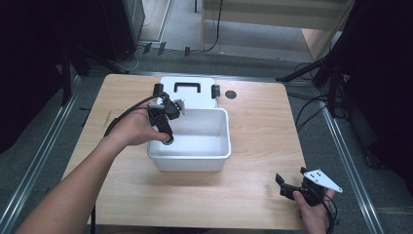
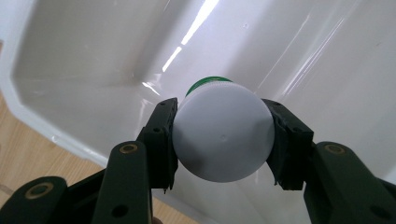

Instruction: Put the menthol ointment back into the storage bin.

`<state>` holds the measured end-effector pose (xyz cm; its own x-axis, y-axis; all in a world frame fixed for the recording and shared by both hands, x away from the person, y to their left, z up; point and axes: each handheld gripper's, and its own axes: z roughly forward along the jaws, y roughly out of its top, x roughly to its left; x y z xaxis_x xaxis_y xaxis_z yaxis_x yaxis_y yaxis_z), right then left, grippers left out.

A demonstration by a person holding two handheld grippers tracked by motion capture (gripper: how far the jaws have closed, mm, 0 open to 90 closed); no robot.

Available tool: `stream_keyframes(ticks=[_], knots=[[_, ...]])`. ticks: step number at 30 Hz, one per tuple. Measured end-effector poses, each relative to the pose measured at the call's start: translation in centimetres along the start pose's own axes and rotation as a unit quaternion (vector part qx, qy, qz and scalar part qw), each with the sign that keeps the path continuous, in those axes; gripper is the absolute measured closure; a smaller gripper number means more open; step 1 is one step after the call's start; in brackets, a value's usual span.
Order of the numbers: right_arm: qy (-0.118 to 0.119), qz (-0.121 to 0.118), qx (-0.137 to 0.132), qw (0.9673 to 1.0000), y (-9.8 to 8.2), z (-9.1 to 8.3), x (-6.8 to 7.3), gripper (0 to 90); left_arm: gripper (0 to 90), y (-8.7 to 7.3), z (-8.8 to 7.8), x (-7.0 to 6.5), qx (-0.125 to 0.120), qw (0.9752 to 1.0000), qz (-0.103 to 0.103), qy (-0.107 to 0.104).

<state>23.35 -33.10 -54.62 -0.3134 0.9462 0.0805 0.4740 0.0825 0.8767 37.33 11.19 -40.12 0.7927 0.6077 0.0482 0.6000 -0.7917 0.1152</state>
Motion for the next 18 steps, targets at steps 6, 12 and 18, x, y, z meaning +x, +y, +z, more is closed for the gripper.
stream_keyframes(ticks=[6,12,18], knots=[[0.001,-0.001,0.002,1.0000,0.0,0.0,0.1,0.0,51.6,0.1,1.4,-0.3,-0.002,1.0000,0.000,-0.003],[0.002,-0.001,0.002,1.0000,0.0,0.0,0.1,0.0,51.6,0.3,2.6,-0.1,0.001,1.0000,0.005,-0.008],[0.003,-0.001,0.003,1.0000,0.0,0.0,0.1,0.0,51.6,0.1,3.4,0.1,0.005,0.9999,0.008,-0.010]])
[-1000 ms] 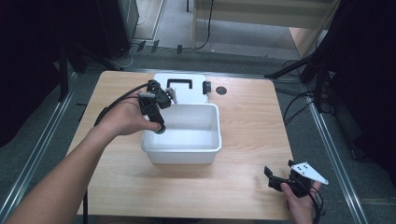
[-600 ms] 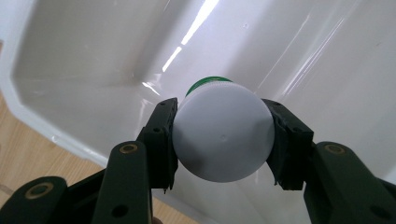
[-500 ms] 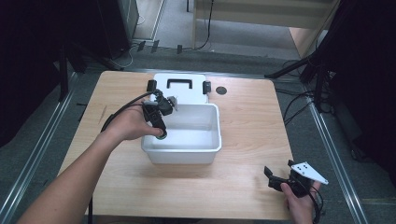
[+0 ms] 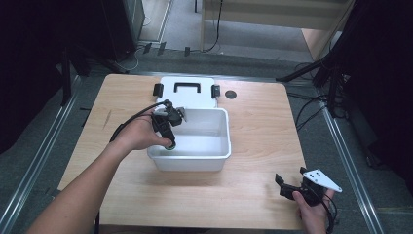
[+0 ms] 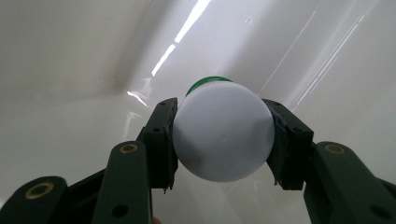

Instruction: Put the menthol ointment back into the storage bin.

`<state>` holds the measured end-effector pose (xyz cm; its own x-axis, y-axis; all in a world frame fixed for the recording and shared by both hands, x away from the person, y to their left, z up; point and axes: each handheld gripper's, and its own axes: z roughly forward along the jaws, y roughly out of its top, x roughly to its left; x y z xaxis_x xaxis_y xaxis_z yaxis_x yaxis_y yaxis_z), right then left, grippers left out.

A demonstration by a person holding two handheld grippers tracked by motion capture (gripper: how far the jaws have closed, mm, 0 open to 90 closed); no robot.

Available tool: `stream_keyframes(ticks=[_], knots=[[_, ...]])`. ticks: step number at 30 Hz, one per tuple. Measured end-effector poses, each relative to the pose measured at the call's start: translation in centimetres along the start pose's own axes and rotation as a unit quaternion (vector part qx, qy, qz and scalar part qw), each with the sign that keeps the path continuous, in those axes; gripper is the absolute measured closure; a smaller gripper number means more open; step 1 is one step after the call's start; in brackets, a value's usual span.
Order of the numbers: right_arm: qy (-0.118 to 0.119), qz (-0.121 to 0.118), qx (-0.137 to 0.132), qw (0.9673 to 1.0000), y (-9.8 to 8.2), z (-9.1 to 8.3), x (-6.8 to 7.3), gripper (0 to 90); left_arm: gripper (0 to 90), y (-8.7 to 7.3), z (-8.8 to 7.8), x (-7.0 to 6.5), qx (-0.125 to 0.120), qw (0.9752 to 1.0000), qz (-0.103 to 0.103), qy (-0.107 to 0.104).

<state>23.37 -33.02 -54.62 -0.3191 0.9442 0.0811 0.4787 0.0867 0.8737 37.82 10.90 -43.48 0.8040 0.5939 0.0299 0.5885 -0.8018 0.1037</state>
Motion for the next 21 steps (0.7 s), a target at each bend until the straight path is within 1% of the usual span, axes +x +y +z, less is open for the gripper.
stream_keyframes(ticks=[5,8,11,13,14,16,18,20,21], knots=[[0.000,0.001,0.001,1.0000,0.0,0.0,0.0,0.0,51.6,0.1,0.4,-0.1,-0.005,1.0000,0.006,0.004],[0.000,0.001,0.002,1.0000,0.0,0.0,0.0,0.0,51.6,0.2,0.6,-0.4,-0.001,0.9996,0.020,0.021],[0.000,0.000,0.002,1.0000,0.0,0.0,0.0,0.0,51.6,0.3,0.6,-0.4,-0.010,0.9996,0.015,0.019],[0.000,0.000,0.002,1.0000,0.0,0.0,0.0,0.0,51.6,0.4,0.6,-0.5,-0.011,0.9994,0.021,0.025],[0.000,0.000,0.002,1.0000,0.0,0.0,0.0,0.0,51.6,0.4,0.6,-0.5,-0.011,0.9993,0.026,0.023],[0.000,0.001,0.002,1.0000,0.0,0.0,0.0,0.0,51.6,0.5,0.6,-0.6,-0.015,0.9993,0.028,0.019],[0.000,0.001,0.001,1.0000,0.0,0.0,0.0,0.0,51.6,0.7,0.5,-0.8,-0.019,0.9991,0.031,0.020],[0.000,0.000,0.001,1.0000,0.0,0.0,0.0,0.0,51.6,0.9,0.3,-1.2,-0.023,0.9988,0.038,0.019],[0.001,0.002,0.000,1.0000,0.0,0.0,0.0,0.0,51.6,1.1,0.3,-1.4,-0.022,0.9986,0.045,0.017]])
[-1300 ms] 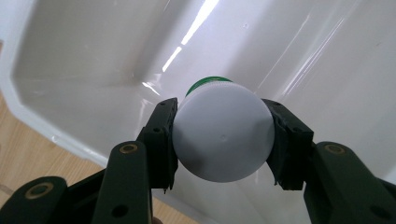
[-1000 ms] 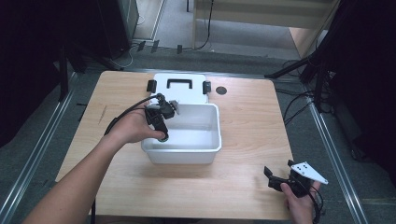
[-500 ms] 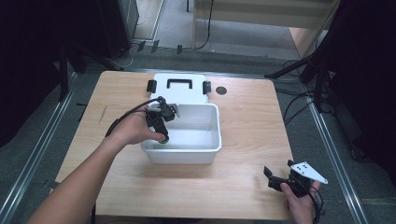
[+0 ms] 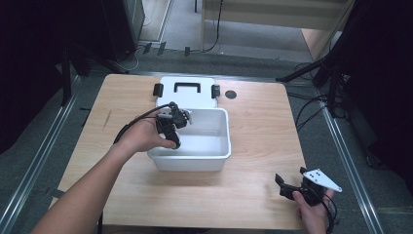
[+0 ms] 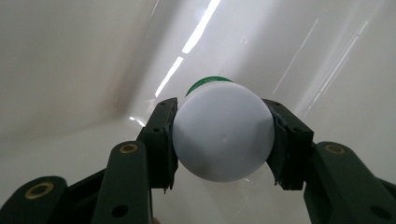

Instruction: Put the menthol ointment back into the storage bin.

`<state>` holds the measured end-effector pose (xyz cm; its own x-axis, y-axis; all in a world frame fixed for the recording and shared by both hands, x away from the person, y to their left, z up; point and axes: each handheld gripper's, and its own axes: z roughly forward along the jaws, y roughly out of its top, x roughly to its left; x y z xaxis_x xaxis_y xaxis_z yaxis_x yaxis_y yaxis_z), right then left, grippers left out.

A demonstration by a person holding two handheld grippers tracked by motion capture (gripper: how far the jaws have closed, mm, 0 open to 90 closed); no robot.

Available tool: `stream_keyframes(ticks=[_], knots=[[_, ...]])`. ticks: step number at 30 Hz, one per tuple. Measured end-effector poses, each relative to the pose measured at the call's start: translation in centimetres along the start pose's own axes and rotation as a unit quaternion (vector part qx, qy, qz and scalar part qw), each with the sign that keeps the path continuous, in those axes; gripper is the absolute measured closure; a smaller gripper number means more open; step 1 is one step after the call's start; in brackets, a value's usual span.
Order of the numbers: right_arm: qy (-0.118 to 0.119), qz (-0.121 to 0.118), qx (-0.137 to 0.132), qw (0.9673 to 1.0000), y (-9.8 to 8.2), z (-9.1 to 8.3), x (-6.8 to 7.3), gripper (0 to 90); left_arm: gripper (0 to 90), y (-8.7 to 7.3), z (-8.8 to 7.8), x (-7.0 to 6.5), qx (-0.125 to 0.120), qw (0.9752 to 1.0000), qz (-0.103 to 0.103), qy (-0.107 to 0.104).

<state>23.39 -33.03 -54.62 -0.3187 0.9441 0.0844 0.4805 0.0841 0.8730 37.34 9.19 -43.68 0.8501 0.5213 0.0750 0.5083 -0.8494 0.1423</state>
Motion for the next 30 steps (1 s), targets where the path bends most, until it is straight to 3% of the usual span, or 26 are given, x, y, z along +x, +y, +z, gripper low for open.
stream_keyframes(ticks=[4,10,15,20,23,25,30], knots=[[0.001,0.000,0.000,1.0000,0.0,0.0,0.0,0.0,51.6,0.3,0.7,-0.3,0.017,0.9998,0.012,0.006],[0.001,0.000,0.000,1.0000,0.0,0.0,-0.1,0.0,51.6,0.0,1.8,0.2,0.033,0.9994,0.010,0.002],[0.001,0.000,0.002,1.0000,0.0,0.0,0.0,0.0,51.6,-0.1,2.3,0.4,0.030,0.9995,0.005,-0.005],[0.001,0.001,0.003,1.0000,0.0,0.0,0.0,0.0,51.4,-0.1,2.5,0.4,0.037,0.9993,-0.001,0.003],[0.001,0.000,0.003,1.0000,0.0,0.0,0.0,0.0,50.9,0.0,2.7,0.3,0.060,0.9980,-0.008,0.015],[0.001,0.000,0.003,1.0000,0.0,0.0,0.0,0.0,47.2,0.0,2.7,0.3,0.059,0.9980,-0.010,0.021],[0.001,-0.001,0.003,1.0000,0.0,0.0,0.0,0.0,47.5,0.0,2.8,0.3,0.063,0.9978,-0.011,0.017]])
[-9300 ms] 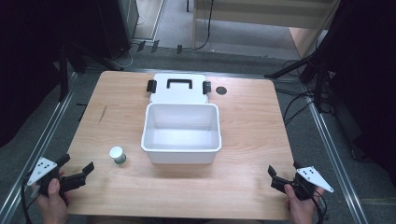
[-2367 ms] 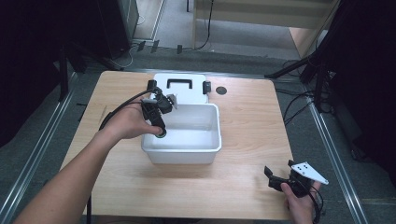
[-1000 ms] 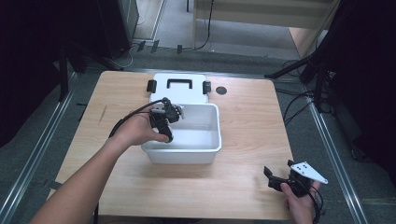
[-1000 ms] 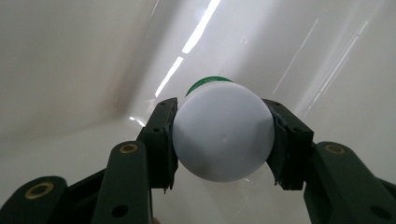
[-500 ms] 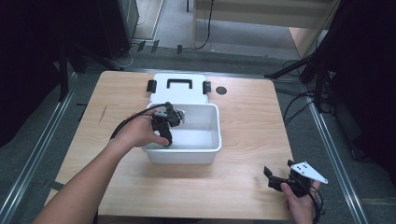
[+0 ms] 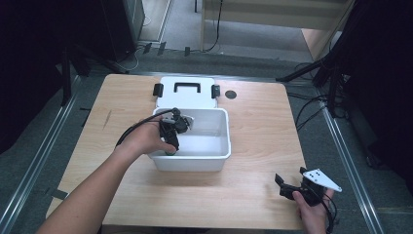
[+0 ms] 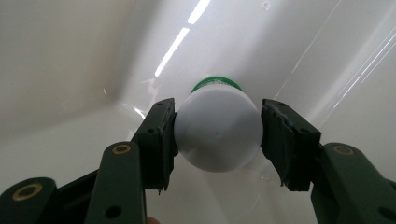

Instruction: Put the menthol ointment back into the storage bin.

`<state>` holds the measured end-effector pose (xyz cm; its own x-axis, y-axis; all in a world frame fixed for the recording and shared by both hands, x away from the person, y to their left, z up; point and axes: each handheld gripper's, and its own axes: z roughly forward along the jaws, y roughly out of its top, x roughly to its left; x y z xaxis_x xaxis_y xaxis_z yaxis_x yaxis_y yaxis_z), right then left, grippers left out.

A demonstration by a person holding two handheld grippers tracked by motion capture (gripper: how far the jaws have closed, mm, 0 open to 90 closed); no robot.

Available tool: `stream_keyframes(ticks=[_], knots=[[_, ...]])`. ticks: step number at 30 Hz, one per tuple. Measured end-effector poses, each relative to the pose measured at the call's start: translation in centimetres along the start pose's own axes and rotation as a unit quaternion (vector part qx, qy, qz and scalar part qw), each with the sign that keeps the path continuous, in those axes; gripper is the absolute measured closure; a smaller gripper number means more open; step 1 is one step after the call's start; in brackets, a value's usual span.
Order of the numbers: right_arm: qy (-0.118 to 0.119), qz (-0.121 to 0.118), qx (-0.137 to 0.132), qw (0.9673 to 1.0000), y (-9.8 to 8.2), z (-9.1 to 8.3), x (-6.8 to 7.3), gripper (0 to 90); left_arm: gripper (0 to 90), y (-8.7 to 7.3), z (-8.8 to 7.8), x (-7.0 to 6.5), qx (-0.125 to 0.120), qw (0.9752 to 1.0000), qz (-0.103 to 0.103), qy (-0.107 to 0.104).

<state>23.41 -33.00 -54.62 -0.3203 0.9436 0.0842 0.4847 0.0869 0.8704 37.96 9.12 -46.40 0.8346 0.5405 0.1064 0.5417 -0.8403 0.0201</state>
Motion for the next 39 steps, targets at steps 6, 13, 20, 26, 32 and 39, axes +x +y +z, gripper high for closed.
stream_keyframes(ticks=[6,13,20,26,32,39], knots=[[0.001,0.001,0.000,1.0000,0.0,0.0,0.0,0.0,42.7,0.0,-0.2,0.2,-0.010,0.9998,-0.009,-0.011],[0.001,0.000,0.001,1.0000,0.0,0.0,0.0,0.0,33.6,-0.1,-1.2,0.1,-0.020,0.9996,-0.018,-0.010],[0.001,-0.001,0.001,1.0000,0.0,0.0,0.0,0.0,24.0,-0.8,-3.5,0.6,-0.052,0.9968,-0.059,-0.012],[0.000,-0.003,0.001,1.0000,0.0,0.0,0.0,0.0,6.6,-1.9,-4.9,1.0,-0.069,0.9948,-0.068,-0.032],[0.000,-0.004,0.002,1.0000,0.0,0.1,0.0,0.0,2.6,-3.2,-6.5,1.5,-0.079,0.9928,-0.068,-0.060],[0.000,-0.003,0.003,1.0000,0.0,0.1,0.0,0.0,0.0,-4.5,-7.8,1.8,-0.086,0.9931,-0.069,-0.039]])
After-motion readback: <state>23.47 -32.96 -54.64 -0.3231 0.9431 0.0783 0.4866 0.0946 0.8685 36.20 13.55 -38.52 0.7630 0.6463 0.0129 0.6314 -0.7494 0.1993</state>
